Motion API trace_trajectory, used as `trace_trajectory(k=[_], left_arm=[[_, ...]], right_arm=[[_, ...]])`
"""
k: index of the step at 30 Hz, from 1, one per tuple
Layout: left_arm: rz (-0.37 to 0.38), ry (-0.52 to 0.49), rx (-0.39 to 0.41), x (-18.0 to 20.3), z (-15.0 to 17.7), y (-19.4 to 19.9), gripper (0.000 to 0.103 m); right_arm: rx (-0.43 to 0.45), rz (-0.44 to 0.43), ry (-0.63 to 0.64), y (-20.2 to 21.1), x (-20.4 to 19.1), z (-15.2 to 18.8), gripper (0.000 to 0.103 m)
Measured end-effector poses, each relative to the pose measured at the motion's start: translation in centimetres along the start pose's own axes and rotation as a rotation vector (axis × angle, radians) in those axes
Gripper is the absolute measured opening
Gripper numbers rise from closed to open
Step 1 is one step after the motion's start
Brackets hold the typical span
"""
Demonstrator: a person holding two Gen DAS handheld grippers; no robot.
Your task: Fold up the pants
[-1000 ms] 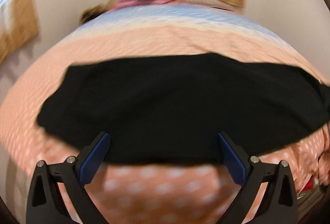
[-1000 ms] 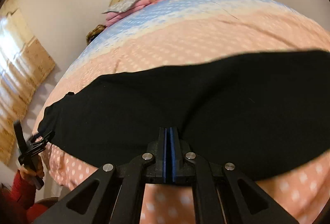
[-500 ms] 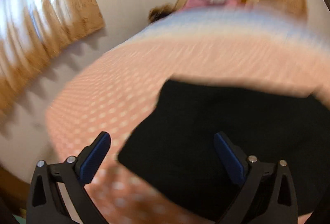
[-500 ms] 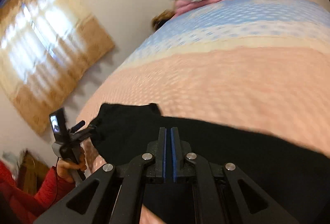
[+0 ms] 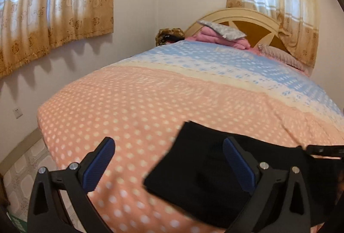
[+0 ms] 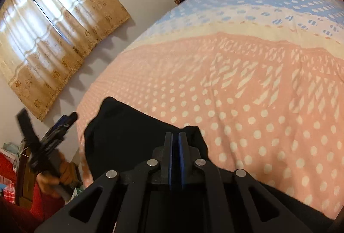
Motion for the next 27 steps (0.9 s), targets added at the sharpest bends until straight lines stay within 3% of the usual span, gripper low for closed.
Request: trace_trajectory(k=[4, 6, 9, 12, 14, 16, 17, 19, 23, 27], left_arm=[[0.052, -0.108, 0.019, 3.0, 1.4, 0.0, 0.103], [-0.029, -0.176, -0.033, 3.3, 2.6, -1.9, 0.103], [-0.130, -0.158, -0.113, 0.4, 3.1, -5.0, 0.103], [-0.014, -0.003, -0.222, -2.8, 2.4, -6.7, 0.103], [0.031, 0.074, -0.244, -3.5, 1.6, -6.5, 0.103], [0.008, 0.066, -0.203, -2.8, 1.0, -5.3, 0.103], [-0.027, 0.042, -0.164, -2.4, 0.7, -4.6, 0.103], [-0.029, 0.010, -0.120, -1.0, 0.2, -3.8, 0.103], [0.126, -0.011, -0.112, 3.7, 0.3, -2.2, 0.103], [0.248, -0.090, -0.119, 9.7, 1.5, 0.0, 0.103]], right_arm=[[-0.009, -0.020, -0.018, -0.6, 0.1, 0.5, 0.006], [-0.014, -0.027, -0.012, -0.9, -0.2, 0.6, 0.006], [-0.088, 0.036, -0.009, -2.5, 0.4, 1.1, 0.007], [-0.077, 0.003, -0.065, -3.4, 1.5, 0.5, 0.006], [-0.027, -0.035, -0.148, -3.2, 2.5, -0.2, 0.006], [0.090, -0.055, -0.214, -1.4, 3.2, -0.7, 0.006], [0.135, -0.042, -0.229, -0.4, 3.3, -0.6, 0.006], [0.204, -0.011, -0.226, 1.9, 3.0, -0.1, 0.006], [0.213, 0.021, -0.178, 4.8, 1.1, 2.8, 0.007], [0.245, 0.154, -0.076, 9.8, -0.4, 6.3, 0.006]])
Point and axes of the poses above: each gripper's, at about its wrist camera, not at the fingertips, and y roughly against the way its jaws point, x to its right, z to its underside, the point moved 5 cm from there along -y, roughly the way its jaws point, and after that the axes turned 15 degrees about -z, right-handed, at the moved point
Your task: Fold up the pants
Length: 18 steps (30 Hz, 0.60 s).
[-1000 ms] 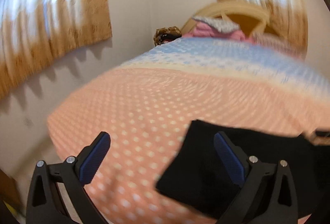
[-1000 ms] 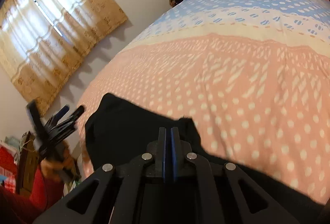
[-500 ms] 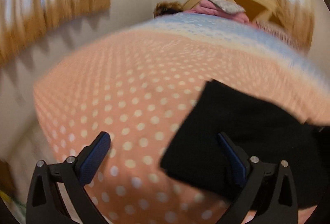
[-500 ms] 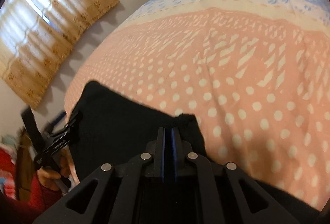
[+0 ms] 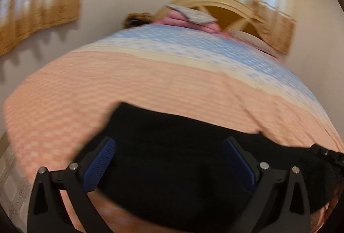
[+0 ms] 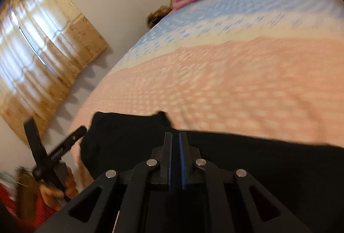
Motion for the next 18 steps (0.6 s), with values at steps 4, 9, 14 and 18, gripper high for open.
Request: trace_trajectory(k=[4, 9, 14, 18], left_arm=[[0.105, -0.092, -0.021, 6.0, 1.0, 1.5, 0.103], [0.146, -0.232, -0.012, 12.2, 2.7, 2.7, 0.103], [0.068, -0.301, -0.037, 13.4, 4.0, 1.6, 0.103], [0.063, -0.299, -0.048, 13.4, 3.9, 1.5, 0.103]], right_arm=[[0.097, 0.195, -0.006, 8.5, 3.6, 1.3, 0.007], [0.241, 0.390, -0.221, 20.2, 12.0, 4.3, 0.007], [0.359, 0.438, -0.456, 28.7, 18.4, 8.8, 0.007], [0.490, 0.398, -0.529, 33.3, 19.0, 10.0, 0.007]])
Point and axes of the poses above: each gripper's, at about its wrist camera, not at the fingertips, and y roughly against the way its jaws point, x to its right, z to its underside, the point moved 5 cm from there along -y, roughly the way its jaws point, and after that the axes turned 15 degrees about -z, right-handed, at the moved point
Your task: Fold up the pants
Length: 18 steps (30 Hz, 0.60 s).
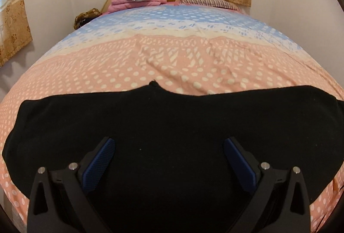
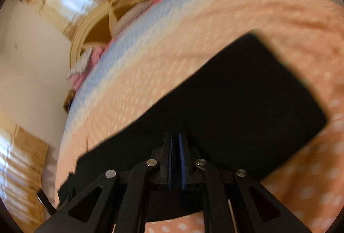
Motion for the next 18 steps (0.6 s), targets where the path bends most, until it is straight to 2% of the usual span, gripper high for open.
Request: trace_trajectory(k=[1, 2, 3, 5, 6, 7, 8, 13, 15, 17, 18], left_arm=[[-0.003, -0.001, 0.003, 0.0, 0.1, 0.0, 0.103], [-0.008, -0.004, 0.006, 0.1, 0.2, -0.1, 0.103], [-0.012, -0.006, 0.008, 0.2, 0.2, -0.1, 0.103], [-0.019, -0.007, 0.013, 0.3, 0.4, -0.2, 0.103], [-0.022, -0.007, 0.016, 0.5, 0.8, 0.1, 0.103], [-0.023, -0.005, 0.018, 0.6, 0.9, 0.1, 0.103], [-0.025, -0.003, 0.019, 0.6, 1.0, 0.2, 0.103], [-0.045, -0.002, 0.023, 0.9, 1.3, 0.4, 0.103], [-0.045, 0.001, 0.025, 0.8, 1.4, 0.5, 0.103], [-0.045, 0.002, 0.025, 0.8, 1.4, 0.5, 0.103], [-0.045, 0.001, 0.025, 0.8, 1.4, 0.5, 0.103]], right_arm=[[0.068, -0.011, 0.002, 1.5, 0.0, -0.7, 0.007], [0.151, -0.032, -0.006, 3.6, 0.4, -1.9, 0.018], [0.197, -0.040, -0.021, 4.9, 0.8, -2.7, 0.056], [0.254, -0.032, -0.055, 6.8, 2.0, -3.8, 0.102], [0.279, -0.026, -0.060, 7.6, 2.7, -4.3, 0.102], [0.266, -0.020, -0.054, 7.6, 2.9, -4.7, 0.102], [0.215, -0.002, -0.026, 7.4, 3.2, -5.2, 0.102], [0.078, 0.126, 0.103, 6.2, 4.4, -5.2, 0.099], [0.024, 0.144, 0.095, 5.2, 5.5, -4.6, 0.085], [-0.009, 0.130, 0.043, 4.7, 6.9, -4.2, 0.084], [-0.023, 0.138, 0.035, 4.6, 7.3, -3.6, 0.079]])
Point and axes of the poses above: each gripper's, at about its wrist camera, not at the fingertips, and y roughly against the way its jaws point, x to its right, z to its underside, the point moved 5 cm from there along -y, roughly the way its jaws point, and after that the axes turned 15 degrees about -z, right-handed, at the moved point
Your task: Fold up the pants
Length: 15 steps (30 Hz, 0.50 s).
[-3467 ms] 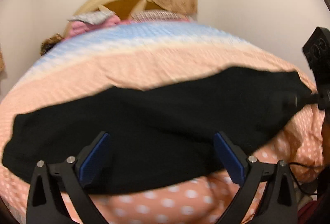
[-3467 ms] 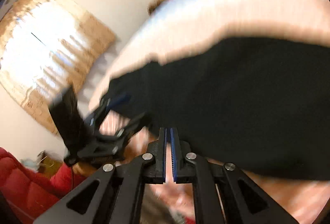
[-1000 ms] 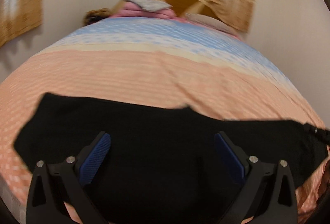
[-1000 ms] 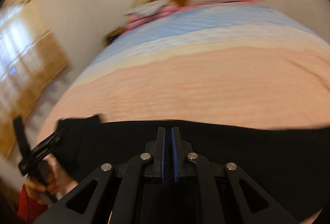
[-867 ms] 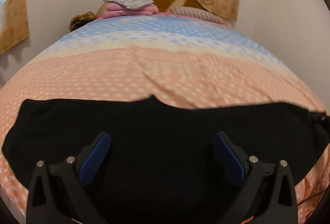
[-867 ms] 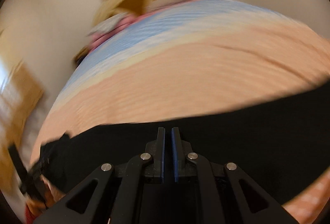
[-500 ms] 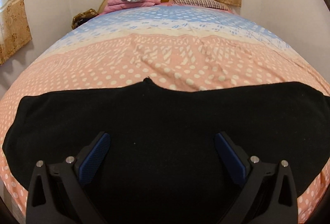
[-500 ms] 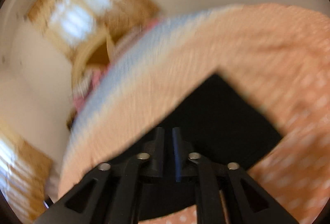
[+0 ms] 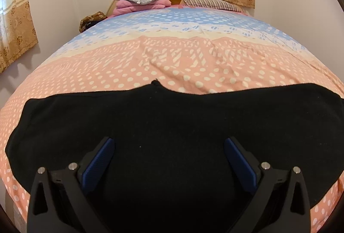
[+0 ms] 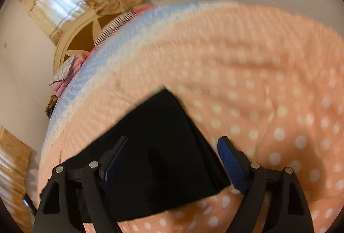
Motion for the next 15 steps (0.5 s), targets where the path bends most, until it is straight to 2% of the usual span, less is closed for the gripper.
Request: trace_trajectory(k=[1, 5, 6, 8, 9, 10, 11, 15], left_arm=[[-0.001, -0.001, 0.000, 0.0, 0.0, 0.0, 0.103], [-0.001, 0.000, 0.002, 0.0, 0.1, 0.1, 0.103], [-0.001, 0.000, 0.003, 0.0, 0.1, 0.1, 0.103], [0.000, 0.000, 0.005, -0.1, 0.1, 0.2, 0.103], [0.001, 0.001, 0.006, -0.1, 0.1, 0.2, 0.103], [0.001, 0.001, 0.006, -0.1, 0.1, 0.2, 0.103], [0.002, 0.001, 0.006, -0.1, 0.1, 0.2, 0.103], [0.006, 0.003, 0.005, -0.1, 0.1, 0.2, 0.103]], right_arm=[[0.005, 0.030, 0.041, 0.2, -0.3, 0.4, 0.079], [-0.073, 0.091, 0.109, -0.7, -0.8, 1.5, 0.077], [-0.086, 0.106, 0.121, -0.8, -0.8, 1.7, 0.064], [-0.098, 0.174, 0.154, -0.6, -0.6, 1.9, 0.046], [-0.092, 0.150, 0.143, -0.2, -0.5, 1.7, 0.027], [-0.089, 0.130, 0.128, 0.2, -0.4, 1.8, 0.020], [-0.090, 0.098, 0.103, 0.5, -0.4, 1.9, 0.016], [-0.062, 0.066, 0.136, 1.3, -2.9, 2.1, 0.015]])
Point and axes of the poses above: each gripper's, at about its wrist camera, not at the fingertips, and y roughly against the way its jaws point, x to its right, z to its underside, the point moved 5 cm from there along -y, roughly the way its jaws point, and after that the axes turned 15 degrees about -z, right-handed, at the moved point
